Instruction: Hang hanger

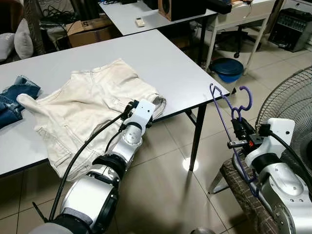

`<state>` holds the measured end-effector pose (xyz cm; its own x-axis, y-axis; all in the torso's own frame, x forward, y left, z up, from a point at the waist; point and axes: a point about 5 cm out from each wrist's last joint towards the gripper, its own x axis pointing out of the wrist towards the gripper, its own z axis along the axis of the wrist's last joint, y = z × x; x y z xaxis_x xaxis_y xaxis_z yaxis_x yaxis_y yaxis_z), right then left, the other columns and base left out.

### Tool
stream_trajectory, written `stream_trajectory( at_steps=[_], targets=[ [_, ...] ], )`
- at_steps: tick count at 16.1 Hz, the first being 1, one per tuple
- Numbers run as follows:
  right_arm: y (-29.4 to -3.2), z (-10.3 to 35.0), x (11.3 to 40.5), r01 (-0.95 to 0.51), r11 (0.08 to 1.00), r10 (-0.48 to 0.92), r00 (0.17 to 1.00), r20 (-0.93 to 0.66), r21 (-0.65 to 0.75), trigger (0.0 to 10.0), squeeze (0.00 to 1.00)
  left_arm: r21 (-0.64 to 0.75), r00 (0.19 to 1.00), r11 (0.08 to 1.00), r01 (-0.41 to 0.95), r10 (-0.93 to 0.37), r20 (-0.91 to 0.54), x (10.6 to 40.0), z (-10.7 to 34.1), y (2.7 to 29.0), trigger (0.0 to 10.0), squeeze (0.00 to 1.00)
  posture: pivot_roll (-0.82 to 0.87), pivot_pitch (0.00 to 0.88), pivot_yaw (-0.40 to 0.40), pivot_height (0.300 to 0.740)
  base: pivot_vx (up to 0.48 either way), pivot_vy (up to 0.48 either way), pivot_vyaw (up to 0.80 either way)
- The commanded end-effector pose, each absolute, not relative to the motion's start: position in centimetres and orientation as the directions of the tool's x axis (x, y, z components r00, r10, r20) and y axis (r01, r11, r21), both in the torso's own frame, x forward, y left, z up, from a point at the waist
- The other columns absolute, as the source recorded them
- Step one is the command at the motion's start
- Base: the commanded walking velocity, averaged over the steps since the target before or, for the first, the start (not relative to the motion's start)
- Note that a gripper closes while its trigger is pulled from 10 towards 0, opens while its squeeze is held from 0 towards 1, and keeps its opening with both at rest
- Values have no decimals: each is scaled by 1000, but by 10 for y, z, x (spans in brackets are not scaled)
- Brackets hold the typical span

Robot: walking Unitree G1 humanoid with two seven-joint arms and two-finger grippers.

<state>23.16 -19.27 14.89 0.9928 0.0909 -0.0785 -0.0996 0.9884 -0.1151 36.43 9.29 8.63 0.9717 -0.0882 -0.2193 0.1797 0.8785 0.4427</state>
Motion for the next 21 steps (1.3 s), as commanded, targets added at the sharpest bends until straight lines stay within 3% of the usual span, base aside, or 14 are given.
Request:
stream_trajectory(
  at_steps=[1,21],
  targets=[
    [-191,157,231,-94,989,90,995,-43,-113,10000,0,428,972,887,173,-83,-221,367,90,95,0,0,-246,0,113,740,0,0,0],
    [-186,158,231,-145,984,144,989,-24,-102,10000,0,252,949,947,197,-120,-290,370,89,104,0,0,-230,0,120,740,0,0,0]
  ],
)
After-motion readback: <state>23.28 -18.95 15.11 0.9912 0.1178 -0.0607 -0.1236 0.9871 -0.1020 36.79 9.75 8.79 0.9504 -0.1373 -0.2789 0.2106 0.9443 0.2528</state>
